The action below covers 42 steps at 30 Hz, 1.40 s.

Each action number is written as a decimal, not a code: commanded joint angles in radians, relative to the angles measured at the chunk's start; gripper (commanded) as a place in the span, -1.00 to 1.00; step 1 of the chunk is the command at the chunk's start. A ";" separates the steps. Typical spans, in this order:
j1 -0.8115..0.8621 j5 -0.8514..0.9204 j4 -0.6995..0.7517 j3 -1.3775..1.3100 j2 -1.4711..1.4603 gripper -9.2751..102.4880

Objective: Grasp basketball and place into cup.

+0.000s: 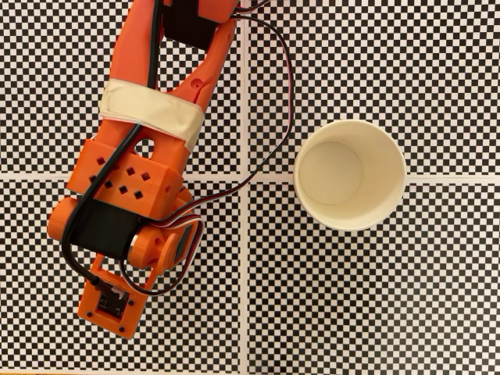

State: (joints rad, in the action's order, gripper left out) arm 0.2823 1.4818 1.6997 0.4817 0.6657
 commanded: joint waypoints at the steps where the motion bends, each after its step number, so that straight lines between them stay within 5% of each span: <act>1: -0.003 0.014 0.026 -0.052 0.020 -0.58; 15: -0.014 0.044 0.026 0.104 0.229 -0.62; 42: -0.222 0.002 0.026 0.646 1.086 -0.61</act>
State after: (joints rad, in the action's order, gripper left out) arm 0.0905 1.4803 1.7119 1.1106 1.6736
